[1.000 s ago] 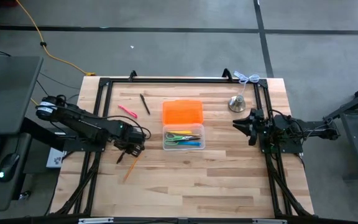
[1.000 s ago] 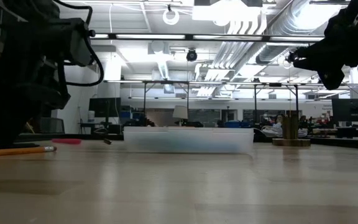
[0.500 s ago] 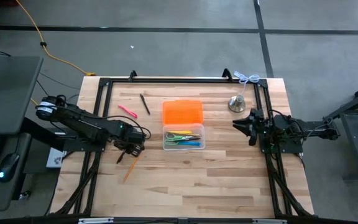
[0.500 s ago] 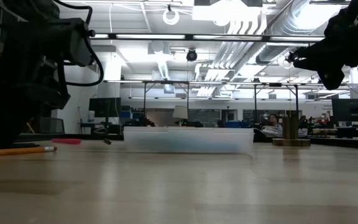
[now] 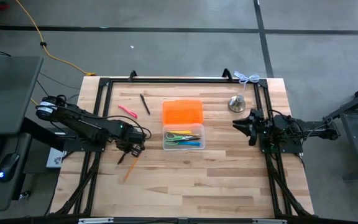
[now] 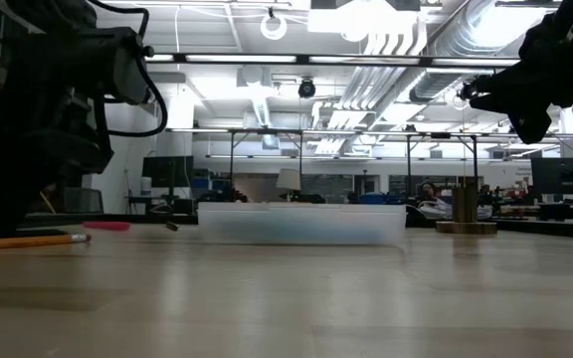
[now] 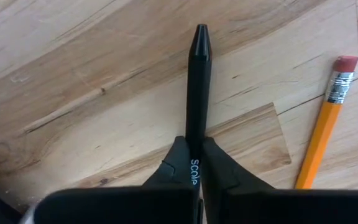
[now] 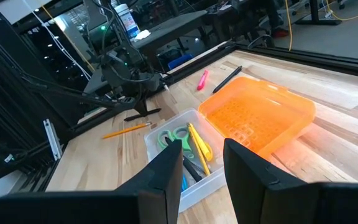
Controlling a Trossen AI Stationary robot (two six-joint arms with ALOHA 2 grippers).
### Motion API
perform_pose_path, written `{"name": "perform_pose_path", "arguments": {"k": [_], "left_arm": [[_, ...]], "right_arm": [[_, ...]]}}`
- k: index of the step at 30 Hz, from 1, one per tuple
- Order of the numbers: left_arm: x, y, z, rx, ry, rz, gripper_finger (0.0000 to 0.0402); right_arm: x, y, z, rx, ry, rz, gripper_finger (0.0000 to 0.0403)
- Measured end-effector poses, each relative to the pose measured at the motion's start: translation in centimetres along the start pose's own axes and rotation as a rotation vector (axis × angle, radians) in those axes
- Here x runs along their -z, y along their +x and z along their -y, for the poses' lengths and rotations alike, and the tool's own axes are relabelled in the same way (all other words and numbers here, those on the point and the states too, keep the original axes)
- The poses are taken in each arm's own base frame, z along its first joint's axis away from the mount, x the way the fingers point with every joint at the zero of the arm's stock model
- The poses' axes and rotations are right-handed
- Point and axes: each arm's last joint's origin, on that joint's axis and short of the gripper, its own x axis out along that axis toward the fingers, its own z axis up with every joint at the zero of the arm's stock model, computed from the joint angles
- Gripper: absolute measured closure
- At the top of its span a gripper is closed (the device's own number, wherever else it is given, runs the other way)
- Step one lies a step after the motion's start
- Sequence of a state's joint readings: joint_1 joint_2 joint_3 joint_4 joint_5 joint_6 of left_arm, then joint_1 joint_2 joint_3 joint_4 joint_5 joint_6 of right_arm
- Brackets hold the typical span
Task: Pick & place school supplies into a supply box
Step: Put the bottom black pen into the orange supply box
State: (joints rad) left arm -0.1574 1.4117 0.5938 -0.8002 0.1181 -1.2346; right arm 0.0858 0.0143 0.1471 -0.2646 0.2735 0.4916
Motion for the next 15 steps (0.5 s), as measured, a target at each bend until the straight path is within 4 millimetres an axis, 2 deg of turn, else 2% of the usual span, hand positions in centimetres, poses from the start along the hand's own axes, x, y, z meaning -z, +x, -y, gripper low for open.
{"name": "perform_pose_path", "arguments": {"k": [9, 15], "left_arm": [[0.1, -0.3, -0.1, 0.01, 0.001, 0.001, 0.0373], [0.3, -1.6, -0.4, -0.021, 0.0, -0.006, 0.0379]], "right_arm": [[0.0, 0.0, 0.0, 0.0, 0.0, 0.0, 0.0308], [0.0, 0.0, 0.0, 0.0, -0.002, 0.0, 0.0308]]}}
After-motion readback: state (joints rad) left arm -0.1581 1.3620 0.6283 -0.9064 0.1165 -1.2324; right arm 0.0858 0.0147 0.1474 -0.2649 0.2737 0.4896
